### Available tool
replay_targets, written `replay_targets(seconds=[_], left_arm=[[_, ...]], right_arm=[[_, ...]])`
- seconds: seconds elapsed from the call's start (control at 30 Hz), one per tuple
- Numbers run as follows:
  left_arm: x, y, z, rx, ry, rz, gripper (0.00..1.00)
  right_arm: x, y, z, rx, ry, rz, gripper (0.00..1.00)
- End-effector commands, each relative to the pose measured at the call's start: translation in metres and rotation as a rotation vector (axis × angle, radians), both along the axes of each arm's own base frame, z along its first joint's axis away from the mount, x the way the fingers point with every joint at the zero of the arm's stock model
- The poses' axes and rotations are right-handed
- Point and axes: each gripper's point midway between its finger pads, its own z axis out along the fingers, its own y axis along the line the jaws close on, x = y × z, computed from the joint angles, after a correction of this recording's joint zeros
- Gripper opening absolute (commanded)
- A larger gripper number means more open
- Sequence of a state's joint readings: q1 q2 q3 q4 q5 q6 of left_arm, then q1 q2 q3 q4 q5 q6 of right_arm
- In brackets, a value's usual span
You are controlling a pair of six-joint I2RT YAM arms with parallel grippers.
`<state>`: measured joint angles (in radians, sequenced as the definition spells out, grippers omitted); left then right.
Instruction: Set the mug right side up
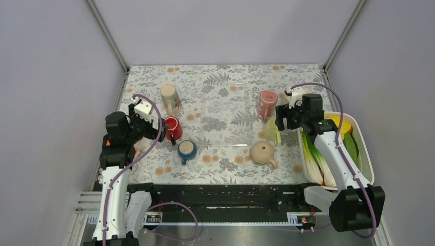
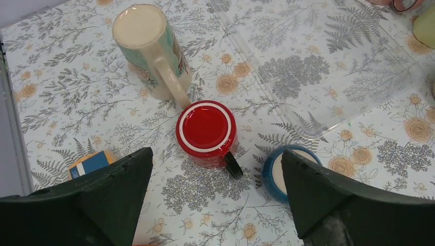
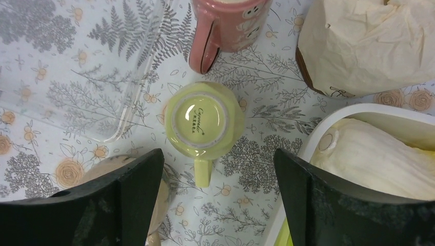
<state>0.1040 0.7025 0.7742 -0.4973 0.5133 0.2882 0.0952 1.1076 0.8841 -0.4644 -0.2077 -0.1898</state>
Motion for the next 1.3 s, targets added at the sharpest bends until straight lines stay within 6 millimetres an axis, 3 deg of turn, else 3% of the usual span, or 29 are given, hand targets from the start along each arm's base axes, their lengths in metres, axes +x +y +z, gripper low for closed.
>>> replay_targets(seconds=[0.0,0.2,0.5,0.67,0.83,1.1,1.27], left_arm=[[0.005,-0.003,0.012,-0.006,-0.061,-0.028,0.99],[0.005,-0.005,0.01,-0.009,-0.054,-0.037,0.99],[0.005,-0.003,0.011,-0.008,-0.059,-0.028,0.99],[0.005,-0.003,0.012,-0.01,-0.061,-0.027,0.99],[0.005,-0.004,0.01,-0.014,-0.054,-0.034,0.99],[0.006,-0.002,0.011,-0.01,-0.056,-0.024,0.99],[0.007,0.0,0.011,-0.007,-0.055,-0.013,0.99]], right_arm=[[0.0,-0.012,0.01,-0.076,-0.023,0.0,0.87],[-0.01,-0.013,-0.01,-0.093,-0.004,0.021,0.86],[-0.025,0.006,-0.032,-0.021,0.111,0.114,0.77],[-0.048,0.017,-0.021,-0.038,0.083,0.254,0.77],[-0.088,0.023,-0.017,-0.115,0.019,0.466,0.81],[-0.128,0.035,-0.052,-0.192,0.023,0.704,0.85],[-0.133,0.04,-0.074,-0.237,0.062,0.729,0.86]])
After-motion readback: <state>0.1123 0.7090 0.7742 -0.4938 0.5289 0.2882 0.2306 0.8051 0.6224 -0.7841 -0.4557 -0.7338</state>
